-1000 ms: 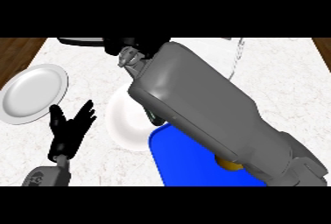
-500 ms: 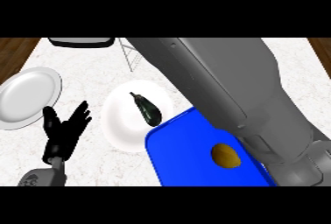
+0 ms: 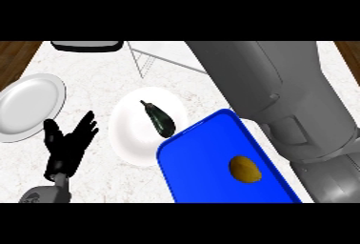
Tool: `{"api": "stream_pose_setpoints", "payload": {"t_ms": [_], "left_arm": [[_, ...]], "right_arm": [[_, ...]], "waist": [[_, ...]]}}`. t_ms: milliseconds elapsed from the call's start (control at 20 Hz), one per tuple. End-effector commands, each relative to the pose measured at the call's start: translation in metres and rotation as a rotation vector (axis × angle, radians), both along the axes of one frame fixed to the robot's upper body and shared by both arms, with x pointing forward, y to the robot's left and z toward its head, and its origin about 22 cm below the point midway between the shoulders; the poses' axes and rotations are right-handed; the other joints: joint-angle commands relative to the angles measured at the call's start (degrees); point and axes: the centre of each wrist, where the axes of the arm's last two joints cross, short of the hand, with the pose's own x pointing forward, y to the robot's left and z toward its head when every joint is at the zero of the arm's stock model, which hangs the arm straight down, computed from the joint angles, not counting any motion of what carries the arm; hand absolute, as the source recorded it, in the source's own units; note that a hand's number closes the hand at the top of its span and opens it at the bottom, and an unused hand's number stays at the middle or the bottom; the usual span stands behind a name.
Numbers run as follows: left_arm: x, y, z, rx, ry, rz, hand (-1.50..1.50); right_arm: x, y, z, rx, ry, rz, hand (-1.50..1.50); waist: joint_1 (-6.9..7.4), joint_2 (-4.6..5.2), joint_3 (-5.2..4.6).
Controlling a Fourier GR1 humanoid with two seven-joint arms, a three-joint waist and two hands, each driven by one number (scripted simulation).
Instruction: Pick the sweet potato from the tray and place it in the tiered shelf
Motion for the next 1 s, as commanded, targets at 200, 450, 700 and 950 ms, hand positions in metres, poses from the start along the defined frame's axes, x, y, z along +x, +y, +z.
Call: {"api": "stream_pose_setpoints", "payload": {"t_ms": [200,450,700,950], "left_arm": [[0.006,0.004,0.003,-0.020,0.006,-0.004,0.00],[0.007,0.001,-0.004,-0.015,0.005,-0.003,0.00],[0.009,-0.005,0.000,-0.021,0.009,-0.013,0.00],[0.012,0.005,0.002,-0.009,0.011,-0.007,0.00]], "right_arm": [[0.040,-0.052,-0.024,-0.024,0.042,-0.041,1.50],[0.047,-0.052,-0.046,-0.031,0.046,-0.059,1.50],[0.057,-0.069,-0.056,-0.041,0.025,-0.068,1.50],[0.060,-0.074,-0.062,-0.040,-0.015,-0.010,1.50]], "waist": [[0.16,0.45,-0.08],[0.15,0.39,-0.08],[0.80,0.71,-0.09],[0.90,0.79,-0.07]]}}
